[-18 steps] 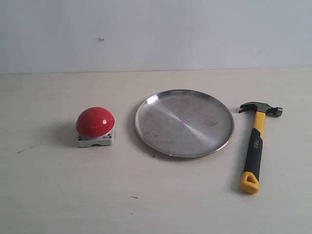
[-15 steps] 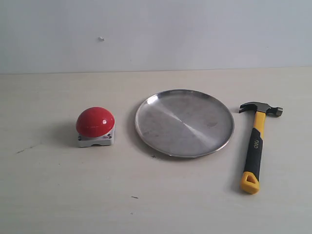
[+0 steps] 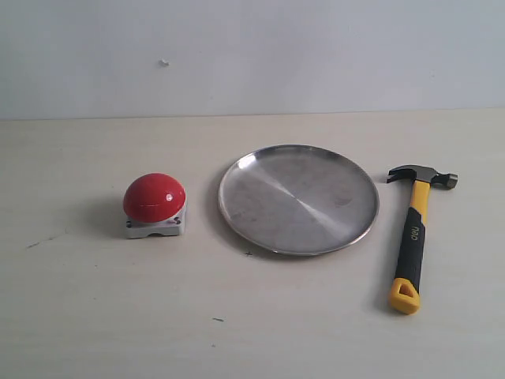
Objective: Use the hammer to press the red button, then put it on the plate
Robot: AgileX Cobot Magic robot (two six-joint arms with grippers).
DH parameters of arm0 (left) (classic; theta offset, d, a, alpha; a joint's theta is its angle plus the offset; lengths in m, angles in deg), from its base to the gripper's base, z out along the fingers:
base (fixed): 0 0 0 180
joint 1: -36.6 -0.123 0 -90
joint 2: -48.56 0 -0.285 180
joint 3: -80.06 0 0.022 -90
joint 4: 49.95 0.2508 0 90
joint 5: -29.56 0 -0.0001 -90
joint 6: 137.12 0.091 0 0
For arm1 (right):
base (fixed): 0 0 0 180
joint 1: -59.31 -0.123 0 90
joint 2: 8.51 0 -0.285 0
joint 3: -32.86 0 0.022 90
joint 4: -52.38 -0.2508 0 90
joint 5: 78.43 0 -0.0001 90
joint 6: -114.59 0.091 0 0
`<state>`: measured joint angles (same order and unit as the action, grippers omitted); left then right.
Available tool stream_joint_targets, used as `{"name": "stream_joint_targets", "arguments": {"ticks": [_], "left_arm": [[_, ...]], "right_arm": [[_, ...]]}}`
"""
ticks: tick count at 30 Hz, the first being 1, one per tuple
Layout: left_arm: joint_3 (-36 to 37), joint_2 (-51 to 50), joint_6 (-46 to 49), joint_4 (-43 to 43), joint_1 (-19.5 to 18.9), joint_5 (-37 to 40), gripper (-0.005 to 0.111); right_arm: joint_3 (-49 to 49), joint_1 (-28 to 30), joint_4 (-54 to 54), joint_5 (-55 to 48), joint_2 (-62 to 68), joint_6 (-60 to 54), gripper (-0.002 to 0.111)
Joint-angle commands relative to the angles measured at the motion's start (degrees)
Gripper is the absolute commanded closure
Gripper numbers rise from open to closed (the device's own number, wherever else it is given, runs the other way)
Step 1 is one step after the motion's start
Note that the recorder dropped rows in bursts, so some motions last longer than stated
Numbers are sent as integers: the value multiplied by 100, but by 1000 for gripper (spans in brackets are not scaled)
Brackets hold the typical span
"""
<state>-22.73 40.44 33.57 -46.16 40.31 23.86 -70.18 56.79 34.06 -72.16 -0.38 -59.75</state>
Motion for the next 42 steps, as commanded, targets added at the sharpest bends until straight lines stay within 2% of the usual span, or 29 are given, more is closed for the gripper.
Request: {"name": "stream_joint_targets", "arguments": {"ticks": [1, 28, 34, 42], "left_arm": [[1, 33, 20, 0, 32, 4, 107], [1, 33, 20, 0, 32, 4, 107], [1, 33, 20, 0, 32, 4, 107], [1, 33, 20, 0, 32, 4, 107]], "right_arm": [[25, 19, 13, -138, -34, -107, 108], [25, 19, 239, -1113, -34, -139, 108], [25, 19, 217, -1594, -34, -139, 108], [25, 19, 43, -1266, -34, 39, 108]]}}
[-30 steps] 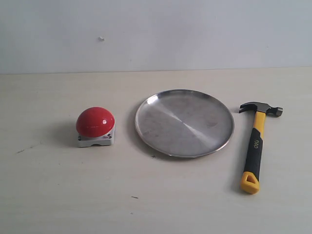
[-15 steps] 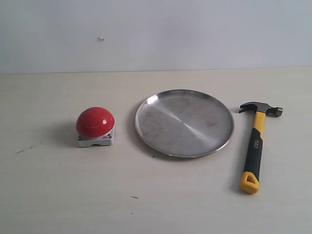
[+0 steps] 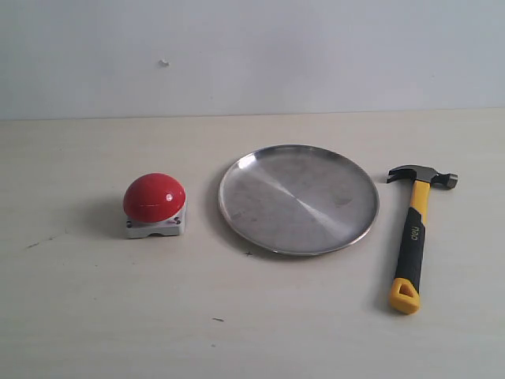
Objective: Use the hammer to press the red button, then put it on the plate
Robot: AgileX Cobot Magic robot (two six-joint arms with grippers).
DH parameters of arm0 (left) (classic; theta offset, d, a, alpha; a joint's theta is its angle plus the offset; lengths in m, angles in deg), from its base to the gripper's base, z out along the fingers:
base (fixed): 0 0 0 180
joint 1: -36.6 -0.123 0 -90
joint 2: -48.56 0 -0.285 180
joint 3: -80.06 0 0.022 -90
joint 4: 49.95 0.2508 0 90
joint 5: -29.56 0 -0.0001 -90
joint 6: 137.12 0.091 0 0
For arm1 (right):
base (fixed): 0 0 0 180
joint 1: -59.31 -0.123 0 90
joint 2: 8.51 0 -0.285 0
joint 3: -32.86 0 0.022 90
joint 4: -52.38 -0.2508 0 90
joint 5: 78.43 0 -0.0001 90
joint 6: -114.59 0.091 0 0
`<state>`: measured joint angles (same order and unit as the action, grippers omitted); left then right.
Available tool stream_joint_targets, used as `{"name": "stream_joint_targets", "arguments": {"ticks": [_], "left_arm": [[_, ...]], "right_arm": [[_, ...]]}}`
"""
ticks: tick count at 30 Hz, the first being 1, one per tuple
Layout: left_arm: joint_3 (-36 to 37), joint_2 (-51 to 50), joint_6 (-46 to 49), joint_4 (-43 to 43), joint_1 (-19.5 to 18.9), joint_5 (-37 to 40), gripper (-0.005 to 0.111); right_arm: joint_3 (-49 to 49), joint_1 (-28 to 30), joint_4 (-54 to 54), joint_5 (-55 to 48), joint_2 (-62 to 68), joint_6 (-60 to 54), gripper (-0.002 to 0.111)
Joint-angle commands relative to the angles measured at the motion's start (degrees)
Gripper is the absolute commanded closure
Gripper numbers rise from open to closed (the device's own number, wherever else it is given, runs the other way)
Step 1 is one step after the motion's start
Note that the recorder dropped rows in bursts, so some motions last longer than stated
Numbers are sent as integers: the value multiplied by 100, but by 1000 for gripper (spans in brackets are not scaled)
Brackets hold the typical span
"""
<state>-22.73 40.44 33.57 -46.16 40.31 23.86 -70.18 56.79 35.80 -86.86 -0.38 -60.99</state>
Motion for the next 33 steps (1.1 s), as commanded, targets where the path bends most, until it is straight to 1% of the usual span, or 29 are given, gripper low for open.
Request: {"name": "stream_joint_targets", "arguments": {"ticks": [1, 3, 7, 14, 17, 20, 24, 28, 33], "left_arm": [[1, 33, 20, 0, 32, 4, 107], [1, 33, 20, 0, 32, 4, 107], [1, 33, 20, 0, 32, 4, 107], [1, 33, 20, 0, 32, 4, 107], [1, 33, 20, 0, 32, 4, 107], [1, 33, 20, 0, 32, 4, 107], [1, 33, 20, 0, 32, 4, 107], [1, 33, 20, 0, 32, 4, 107], [1, 33, 20, 0, 32, 4, 107]], "right_arm": [[25, 19, -235, 262, -34, 174, 108], [25, 19, -310, 462, -34, 174, 108], [25, 19, -678, 842, -34, 675, 108], [25, 19, -1051, 1270, -34, 1137, 108], [25, 19, -993, 1265, -34, 1113, 108], [-417, 19, -597, 889, 57, 1114, 108], [-1213, 19, -398, 650, 838, 862, 108], [-2097, 19, -385, 312, 2050, 287, 108], [-2860, 9, -431, -48, 3440, 116, 108]]}}
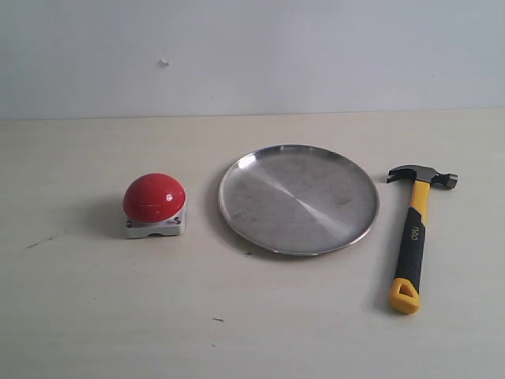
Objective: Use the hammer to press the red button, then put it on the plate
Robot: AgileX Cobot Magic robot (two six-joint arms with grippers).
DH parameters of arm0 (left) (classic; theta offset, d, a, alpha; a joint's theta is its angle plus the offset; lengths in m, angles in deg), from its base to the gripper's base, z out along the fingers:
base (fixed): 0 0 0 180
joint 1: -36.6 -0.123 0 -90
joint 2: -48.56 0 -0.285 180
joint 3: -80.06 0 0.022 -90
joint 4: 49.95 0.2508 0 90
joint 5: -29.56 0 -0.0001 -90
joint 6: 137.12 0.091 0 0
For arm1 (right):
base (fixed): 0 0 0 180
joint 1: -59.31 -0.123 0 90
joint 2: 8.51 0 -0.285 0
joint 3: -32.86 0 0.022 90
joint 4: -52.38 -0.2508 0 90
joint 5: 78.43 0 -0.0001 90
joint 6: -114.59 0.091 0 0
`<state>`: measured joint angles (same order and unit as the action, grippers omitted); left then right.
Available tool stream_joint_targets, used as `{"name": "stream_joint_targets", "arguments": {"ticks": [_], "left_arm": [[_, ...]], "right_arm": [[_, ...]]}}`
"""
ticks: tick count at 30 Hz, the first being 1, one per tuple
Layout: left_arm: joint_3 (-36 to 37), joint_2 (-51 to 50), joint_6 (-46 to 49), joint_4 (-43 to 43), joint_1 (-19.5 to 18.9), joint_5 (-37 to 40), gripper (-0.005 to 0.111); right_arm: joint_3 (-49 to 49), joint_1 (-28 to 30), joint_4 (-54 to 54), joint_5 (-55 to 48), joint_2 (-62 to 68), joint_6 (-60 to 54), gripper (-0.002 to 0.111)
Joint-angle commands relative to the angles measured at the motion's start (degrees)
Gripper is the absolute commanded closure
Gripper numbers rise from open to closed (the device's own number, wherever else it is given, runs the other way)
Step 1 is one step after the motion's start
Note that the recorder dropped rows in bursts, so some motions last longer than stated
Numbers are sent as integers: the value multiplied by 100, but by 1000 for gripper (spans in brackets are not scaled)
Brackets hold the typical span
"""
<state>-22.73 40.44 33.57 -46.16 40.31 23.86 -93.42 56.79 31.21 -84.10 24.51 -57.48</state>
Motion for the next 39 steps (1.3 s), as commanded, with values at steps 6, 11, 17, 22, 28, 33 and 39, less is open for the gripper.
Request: {"name": "stream_joint_targets", "arguments": {"ticks": [6, 11, 17, 22, 28, 33, 39], "left_arm": [[1, 33, 20, 0, 32, 4, 107], [1, 33, 20, 0, 32, 4, 107], [1, 33, 20, 0, 32, 4, 107], [1, 33, 20, 0, 32, 4, 107], [1, 33, 20, 0, 32, 4, 107], [1, 33, 20, 0, 32, 4, 107], [1, 33, 20, 0, 32, 4, 107]], "right_arm": [[-1280, -250, 56, -631, 2327, -326, 108], [-1459, -348, -330, -759, 3041, -42, 108], [-1459, -348, -446, -793, 3249, -23, 108], [-1459, -348, -446, -793, 3249, -23, 108], [-1459, -348, -446, -793, 3249, -23, 108], [-1459, -348, -334, -793, 3291, -37, 108], [-1459, 225, -529, -1021, 3355, -37, 108]]}}
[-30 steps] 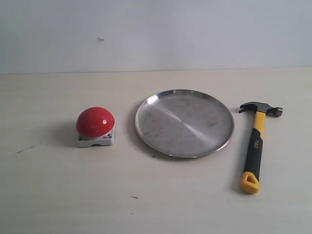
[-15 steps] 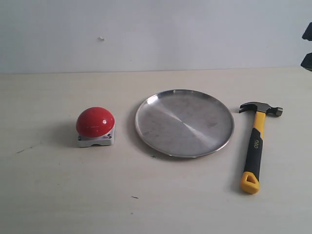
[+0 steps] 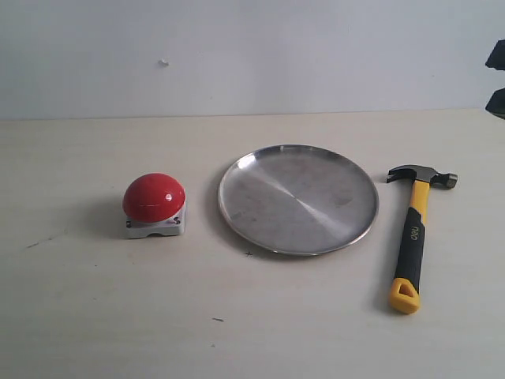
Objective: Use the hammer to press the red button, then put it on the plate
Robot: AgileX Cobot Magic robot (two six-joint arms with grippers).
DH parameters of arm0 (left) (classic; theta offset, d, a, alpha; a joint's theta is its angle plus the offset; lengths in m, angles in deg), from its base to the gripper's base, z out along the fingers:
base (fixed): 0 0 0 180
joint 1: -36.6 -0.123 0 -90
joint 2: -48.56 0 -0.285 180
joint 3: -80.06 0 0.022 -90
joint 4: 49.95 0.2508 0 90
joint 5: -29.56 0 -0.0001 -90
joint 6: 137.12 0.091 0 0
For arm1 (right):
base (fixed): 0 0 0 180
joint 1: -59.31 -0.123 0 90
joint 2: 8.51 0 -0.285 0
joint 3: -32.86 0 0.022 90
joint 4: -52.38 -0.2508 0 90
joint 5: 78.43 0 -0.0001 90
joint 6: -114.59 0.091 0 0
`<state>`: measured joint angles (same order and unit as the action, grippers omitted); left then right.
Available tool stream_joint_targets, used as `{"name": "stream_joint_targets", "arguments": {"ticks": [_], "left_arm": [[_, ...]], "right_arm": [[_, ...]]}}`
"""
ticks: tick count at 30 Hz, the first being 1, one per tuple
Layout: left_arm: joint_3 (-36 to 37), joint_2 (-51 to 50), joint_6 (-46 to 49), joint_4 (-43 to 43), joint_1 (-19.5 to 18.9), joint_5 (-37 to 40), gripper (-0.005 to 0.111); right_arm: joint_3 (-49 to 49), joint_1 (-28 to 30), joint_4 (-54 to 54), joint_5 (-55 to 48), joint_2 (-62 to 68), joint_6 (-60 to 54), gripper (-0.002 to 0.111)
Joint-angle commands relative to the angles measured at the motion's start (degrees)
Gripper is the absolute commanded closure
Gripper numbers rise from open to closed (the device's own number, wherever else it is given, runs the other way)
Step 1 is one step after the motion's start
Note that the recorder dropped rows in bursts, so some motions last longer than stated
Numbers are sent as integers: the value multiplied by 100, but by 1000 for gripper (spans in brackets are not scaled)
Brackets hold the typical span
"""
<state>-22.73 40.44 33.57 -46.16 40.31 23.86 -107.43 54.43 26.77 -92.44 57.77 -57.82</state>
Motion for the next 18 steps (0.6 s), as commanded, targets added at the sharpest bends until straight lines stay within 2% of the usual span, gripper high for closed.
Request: {"name": "stream_joint_targets", "arguments": {"ticks": [1, 7, 11, 15, 18], "left_arm": [[1, 33, 20, 0, 32, 4, 107], [1, 33, 20, 0, 32, 4, 107], [1, 33, 20, 0, 32, 4, 107], [1, 33, 20, 0, 32, 4, 107], [1, 33, 20, 0, 32, 4, 107]], "right_arm": [[-58, 603, -86, -335, 30, -3, 108], [-58, 1398, -86, -884, 30, -3, 108], [-58, 1469, -86, -799, 30, -3, 108], [-58, 1469, -210, 195, 19, 10, 108], [-58, 1469, -305, 181, 45, 203, 108]]}}
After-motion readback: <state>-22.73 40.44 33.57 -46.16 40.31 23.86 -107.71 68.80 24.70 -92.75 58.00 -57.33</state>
